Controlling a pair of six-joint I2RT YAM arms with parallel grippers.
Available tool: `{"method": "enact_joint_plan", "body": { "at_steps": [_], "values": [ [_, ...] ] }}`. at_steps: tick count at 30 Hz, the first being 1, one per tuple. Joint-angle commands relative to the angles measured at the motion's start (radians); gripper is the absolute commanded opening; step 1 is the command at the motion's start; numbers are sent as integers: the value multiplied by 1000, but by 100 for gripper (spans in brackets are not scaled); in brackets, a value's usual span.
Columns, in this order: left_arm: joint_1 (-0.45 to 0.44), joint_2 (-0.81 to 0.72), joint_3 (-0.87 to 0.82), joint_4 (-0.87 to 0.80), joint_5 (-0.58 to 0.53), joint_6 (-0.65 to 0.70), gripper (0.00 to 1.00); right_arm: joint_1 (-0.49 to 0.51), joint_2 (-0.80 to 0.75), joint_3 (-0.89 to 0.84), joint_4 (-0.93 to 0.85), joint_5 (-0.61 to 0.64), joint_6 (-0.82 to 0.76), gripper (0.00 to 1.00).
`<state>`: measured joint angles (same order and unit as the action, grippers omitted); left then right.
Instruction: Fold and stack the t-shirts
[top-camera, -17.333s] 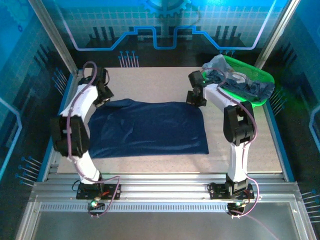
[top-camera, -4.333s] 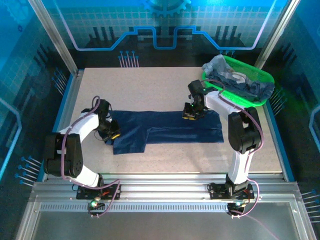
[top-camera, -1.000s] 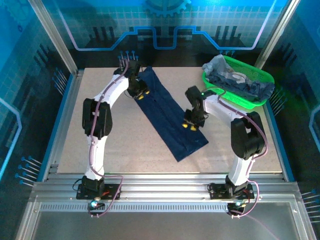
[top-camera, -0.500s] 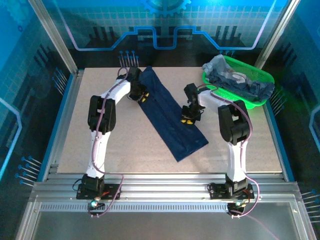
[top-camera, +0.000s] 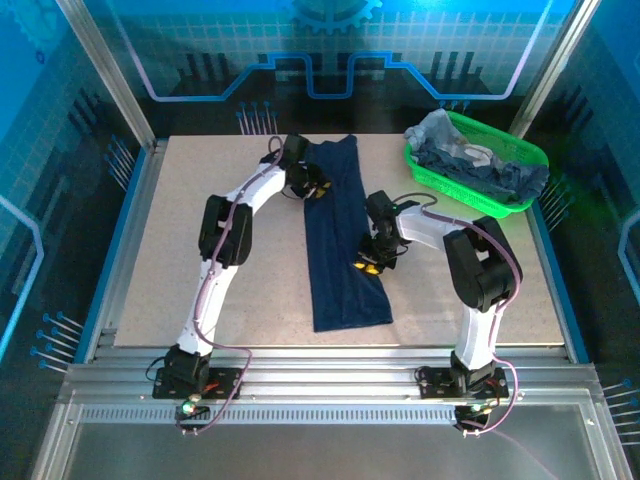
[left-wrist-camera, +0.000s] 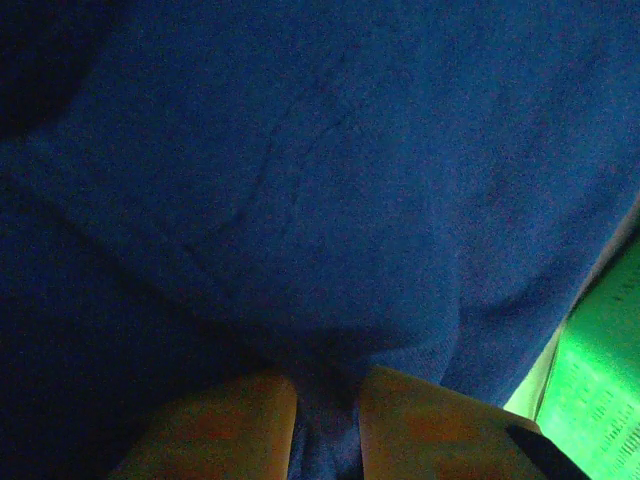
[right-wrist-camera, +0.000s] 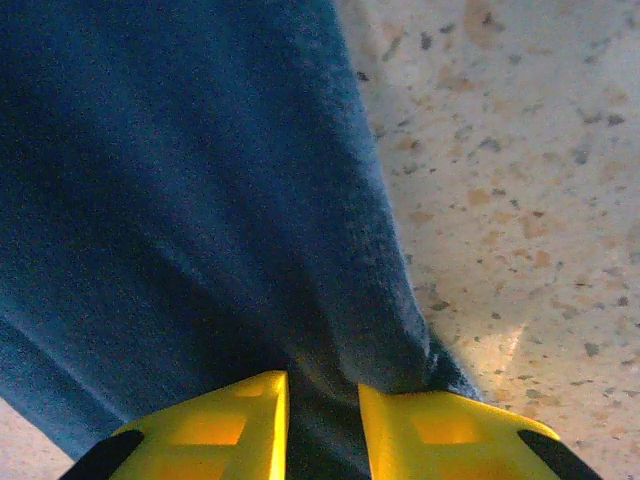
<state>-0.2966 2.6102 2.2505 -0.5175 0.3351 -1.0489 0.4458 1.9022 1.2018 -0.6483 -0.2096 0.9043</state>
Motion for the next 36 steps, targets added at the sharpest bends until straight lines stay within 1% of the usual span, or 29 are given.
{"method": "enact_joint_plan", "body": {
  "at_steps": [1, 5, 10, 12, 14, 16, 18, 20, 22, 25, 27, 30, 33, 36],
  "values": [
    [11, 67, 31, -63, 6, -5, 25, 2, 56, 9, -43, 20, 51, 28],
    [31, 73, 61, -66, 9, -4, 25, 1, 90, 70, -85, 35, 44, 28],
    [48, 81, 152, -89, 37, 30, 32, 8, 68, 87, -73, -9, 77, 29],
    [48, 47, 175, -112, 27, 55, 36, 12, 52, 102, -77, -16, 75, 29],
    [45, -33, 136, -124, -13, 79, 42, 11, 23, 114, -88, -11, 65, 31],
    [41, -146, 44, -117, -73, 101, 50, 5, -10, 125, -109, -1, 47, 32],
    [35, -286, -94, -111, -119, 126, 51, -7, -55, 124, -134, 13, 25, 34],
    [26, -405, -241, -131, -123, 138, 51, -24, -104, 108, -159, 30, 0, 35],
    [8, -521, -411, -166, -94, 158, 50, -46, -159, 70, -175, 33, -28, 36],
    [-33, -704, -735, -193, -19, 197, 49, -78, -233, -9, -201, 18, -81, 39],
    [-65, -806, -948, -210, 64, 227, 48, -93, -275, -75, -218, -11, -127, 43],
    [-138, -914, -1193, -201, 185, 262, 48, -92, -291, -141, -253, -69, -197, 47],
    [-243, -966, -1328, -159, 261, 239, 49, -78, -297, -202, -267, -106, -239, 49],
    [-322, -955, -1340, -166, 269, 225, 50, -60, -302, -264, -254, -124, -253, 50]
  ]
}}
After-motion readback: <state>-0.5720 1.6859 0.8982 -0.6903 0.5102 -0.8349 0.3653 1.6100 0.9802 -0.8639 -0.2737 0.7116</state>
